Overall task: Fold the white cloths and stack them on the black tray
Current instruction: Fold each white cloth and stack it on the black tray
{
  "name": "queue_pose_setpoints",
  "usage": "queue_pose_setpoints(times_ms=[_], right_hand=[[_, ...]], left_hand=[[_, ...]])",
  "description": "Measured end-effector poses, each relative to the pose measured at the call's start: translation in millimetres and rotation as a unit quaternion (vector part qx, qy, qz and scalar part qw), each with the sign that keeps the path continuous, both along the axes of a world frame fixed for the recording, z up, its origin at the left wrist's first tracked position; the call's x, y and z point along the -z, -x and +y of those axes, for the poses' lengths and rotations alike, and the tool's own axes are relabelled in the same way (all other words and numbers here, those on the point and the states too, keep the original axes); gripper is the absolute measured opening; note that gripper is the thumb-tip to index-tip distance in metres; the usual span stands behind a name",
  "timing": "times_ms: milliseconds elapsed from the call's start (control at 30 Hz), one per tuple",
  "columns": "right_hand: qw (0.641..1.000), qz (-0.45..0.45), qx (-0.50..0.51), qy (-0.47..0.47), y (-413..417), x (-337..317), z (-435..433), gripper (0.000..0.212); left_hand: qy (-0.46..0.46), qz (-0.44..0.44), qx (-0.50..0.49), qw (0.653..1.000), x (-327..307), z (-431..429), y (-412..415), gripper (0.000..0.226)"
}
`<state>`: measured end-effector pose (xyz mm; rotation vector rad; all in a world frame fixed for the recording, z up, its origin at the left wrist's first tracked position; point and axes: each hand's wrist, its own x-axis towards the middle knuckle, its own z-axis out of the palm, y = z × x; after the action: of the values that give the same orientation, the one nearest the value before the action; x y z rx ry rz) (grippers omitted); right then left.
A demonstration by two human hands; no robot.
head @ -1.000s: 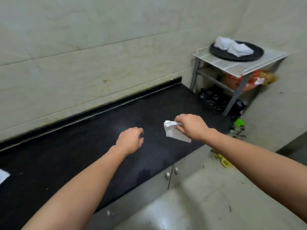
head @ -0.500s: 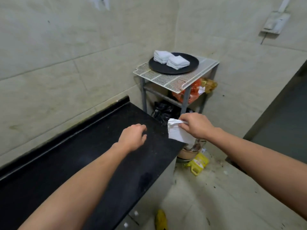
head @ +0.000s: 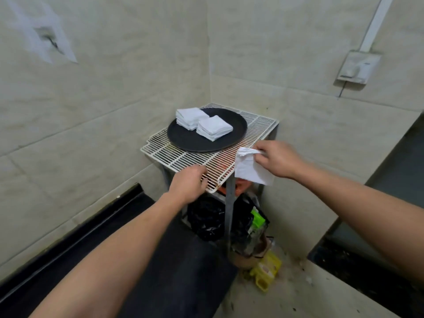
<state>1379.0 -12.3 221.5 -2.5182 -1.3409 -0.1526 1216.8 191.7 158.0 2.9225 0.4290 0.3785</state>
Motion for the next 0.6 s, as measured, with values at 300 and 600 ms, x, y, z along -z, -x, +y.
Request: queue_pose_setpoints(times_ms=[300,600], right_hand=[[0.993,-0.011,-0.113,-0.002,-149.4,-8.3,40.9,0.010],[0.972,-0.003,-0.235,0.011,-242.9,-33.8,101.5,0.018]], left_hand=[[0.015,-0.032,-0.136,0.990,0.3,9.4,-124.6,0.020],[0.217,-0.140,-0.252,0.933,-8.9,5.2,-193.9,0.030]])
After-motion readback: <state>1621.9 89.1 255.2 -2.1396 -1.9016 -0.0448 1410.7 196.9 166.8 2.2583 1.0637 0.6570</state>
